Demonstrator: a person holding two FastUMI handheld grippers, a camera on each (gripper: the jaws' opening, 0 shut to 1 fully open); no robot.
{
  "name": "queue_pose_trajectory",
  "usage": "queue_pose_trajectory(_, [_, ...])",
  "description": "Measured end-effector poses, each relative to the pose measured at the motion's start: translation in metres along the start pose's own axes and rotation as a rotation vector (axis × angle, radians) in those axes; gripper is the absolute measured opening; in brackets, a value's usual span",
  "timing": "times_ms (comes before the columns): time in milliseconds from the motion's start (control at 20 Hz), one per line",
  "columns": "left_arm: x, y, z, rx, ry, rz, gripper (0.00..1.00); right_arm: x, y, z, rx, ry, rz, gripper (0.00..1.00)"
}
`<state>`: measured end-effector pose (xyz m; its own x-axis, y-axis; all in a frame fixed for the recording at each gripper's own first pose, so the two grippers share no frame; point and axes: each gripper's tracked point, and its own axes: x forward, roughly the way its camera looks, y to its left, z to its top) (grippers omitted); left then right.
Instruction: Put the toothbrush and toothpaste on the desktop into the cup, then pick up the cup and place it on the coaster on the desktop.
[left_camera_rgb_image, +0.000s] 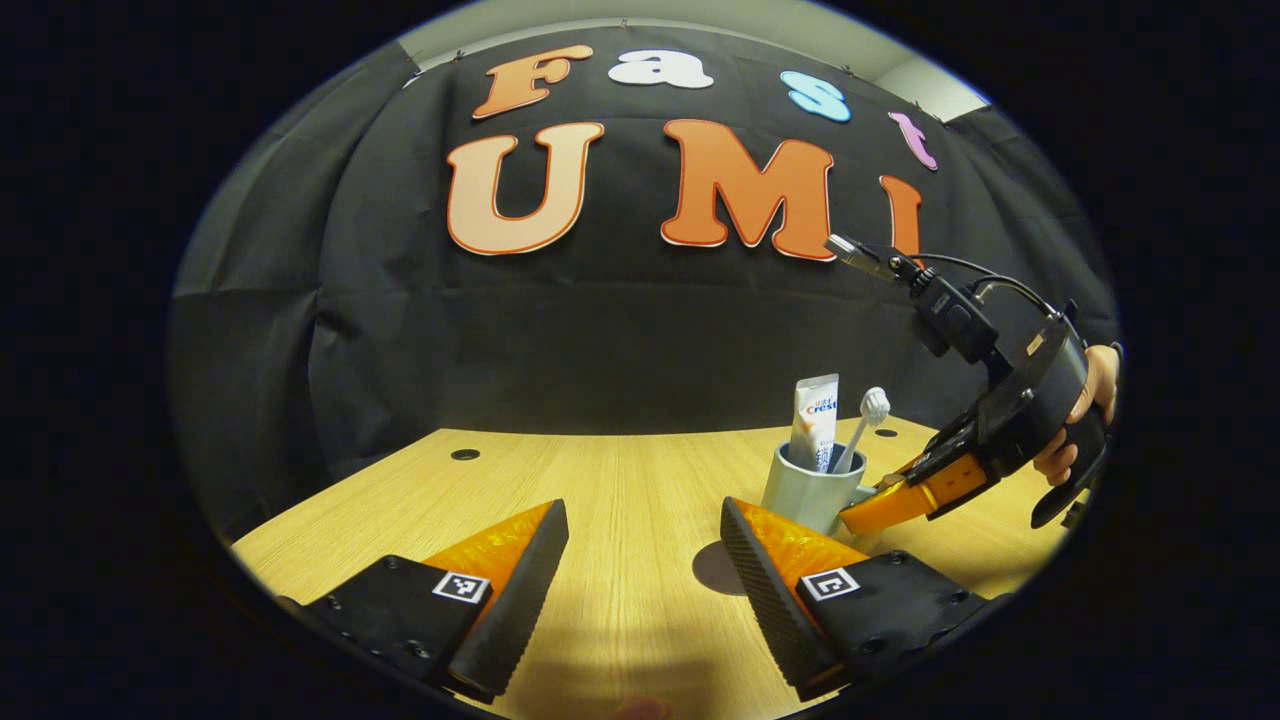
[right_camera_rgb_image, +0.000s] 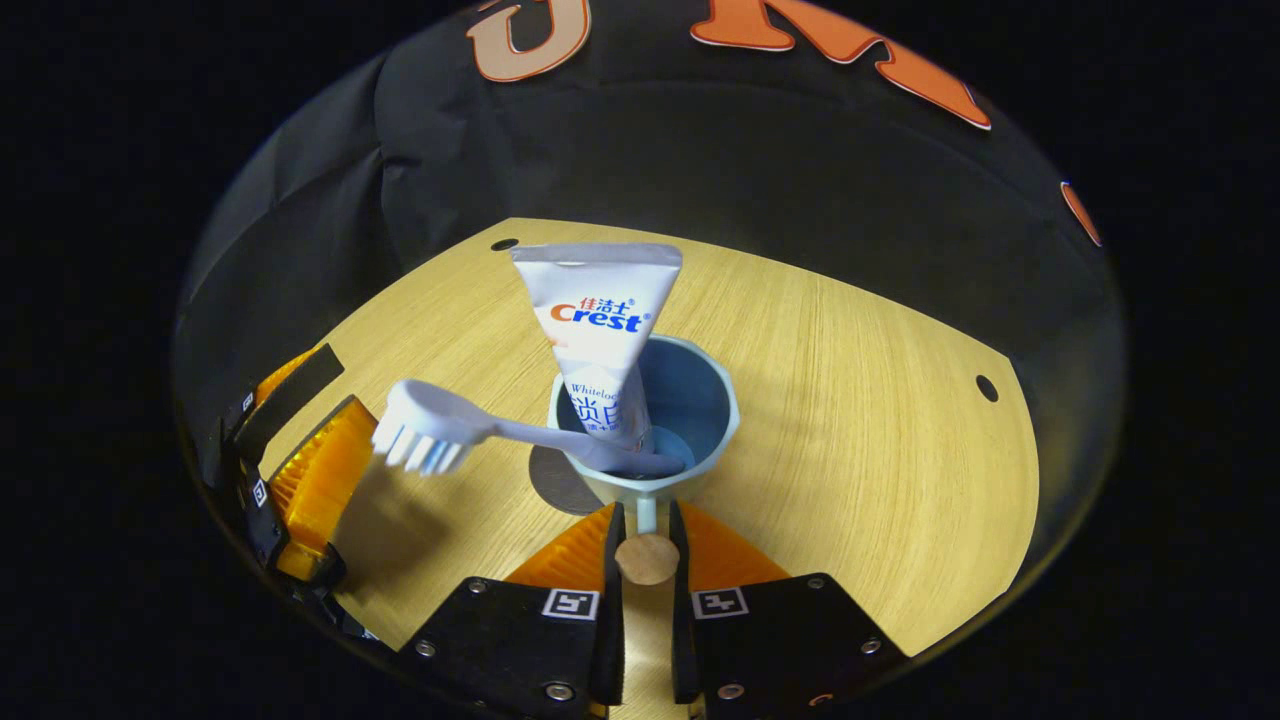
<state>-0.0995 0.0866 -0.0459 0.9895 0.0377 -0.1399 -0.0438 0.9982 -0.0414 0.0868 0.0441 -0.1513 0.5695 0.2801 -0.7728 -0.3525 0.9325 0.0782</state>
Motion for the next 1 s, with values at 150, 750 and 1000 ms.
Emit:
queue_pose_trajectory(150, [-0.003, 0.005, -0.001, 0.003, -0.001, 0.008, 0.97, 0.0, -0.002, 0.0, -0.016, 0.003, 0.008, 0.19])
queue_pose_trajectory(750, [-0.006, 0.017, -0.006, -0.001, 0.009, 0.026, 0.97, -0.004, -0.003, 0.0, -0.039, 0.028, 0.049, 0.19])
queue_pose_trajectory(1000, [-0.006, 0.019, -0.008, -0.002, 0.015, 0.033, 0.97, -0.004, -0.001, 0.0, -0.034, 0.027, 0.059, 0.19])
